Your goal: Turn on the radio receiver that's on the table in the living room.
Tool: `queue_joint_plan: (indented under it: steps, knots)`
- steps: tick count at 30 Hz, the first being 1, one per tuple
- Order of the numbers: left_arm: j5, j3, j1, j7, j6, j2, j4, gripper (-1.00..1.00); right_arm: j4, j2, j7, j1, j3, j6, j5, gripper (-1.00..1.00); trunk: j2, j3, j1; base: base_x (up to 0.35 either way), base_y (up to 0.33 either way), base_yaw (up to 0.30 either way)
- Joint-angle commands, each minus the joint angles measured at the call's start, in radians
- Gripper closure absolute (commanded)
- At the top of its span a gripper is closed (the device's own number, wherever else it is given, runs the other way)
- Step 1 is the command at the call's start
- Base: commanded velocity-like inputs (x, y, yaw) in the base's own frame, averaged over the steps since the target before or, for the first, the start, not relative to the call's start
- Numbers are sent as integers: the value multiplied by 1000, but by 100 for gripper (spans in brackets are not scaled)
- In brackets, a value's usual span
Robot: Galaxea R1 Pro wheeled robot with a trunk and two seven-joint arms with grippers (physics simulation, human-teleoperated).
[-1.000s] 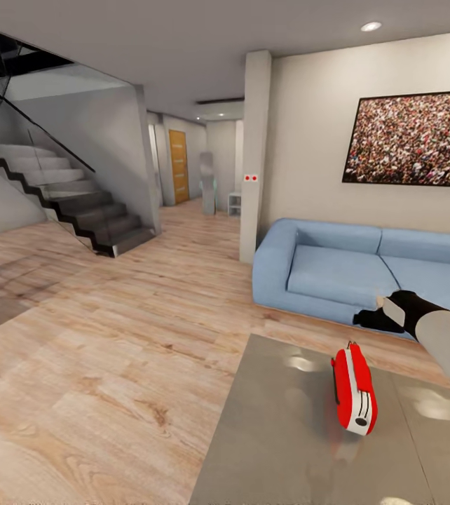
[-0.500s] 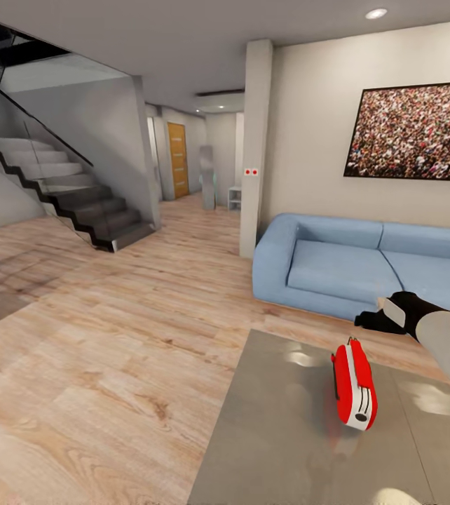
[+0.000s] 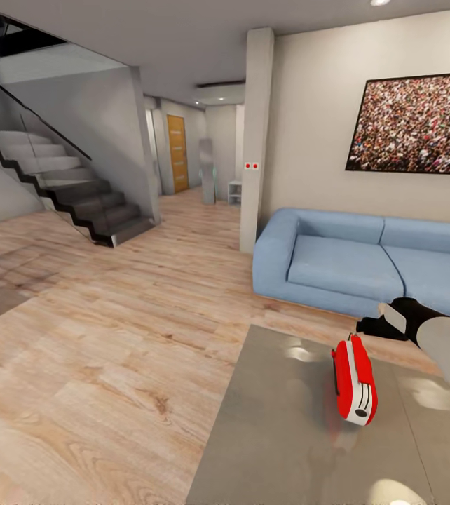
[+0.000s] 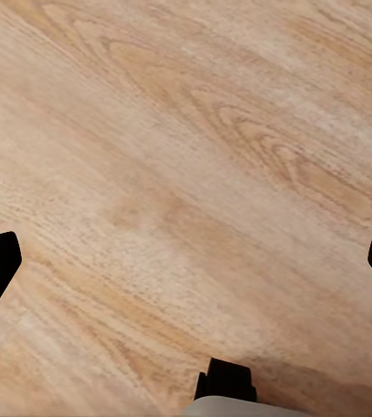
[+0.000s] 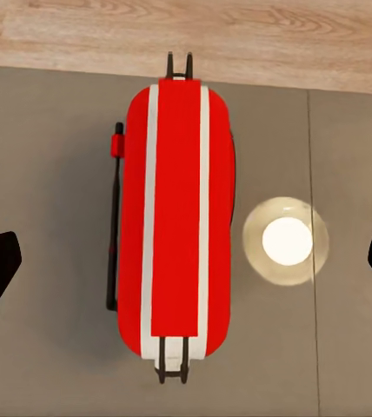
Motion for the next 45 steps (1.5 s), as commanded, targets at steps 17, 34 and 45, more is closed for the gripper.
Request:
queue_joint_plan:
  steps: [17, 34, 45]
  knots:
    - [0, 0, 0, 0, 0, -1, 0, -100, -1, 6, 16, 5, -1, -7, 2, -100, 0, -28, 0, 0, 0, 0]
    - [0, -1, 0, 0, 0, -2, 0, -100, -2, 3, 16, 5, -1, -7, 1, -100, 0, -55, 0, 0, 0, 0]
    - [0, -2, 0, 0, 2, 0, 0, -100, -2, 3, 10, 5, -1, -7, 1, -100, 0, -57, 0, 83, -13, 0]
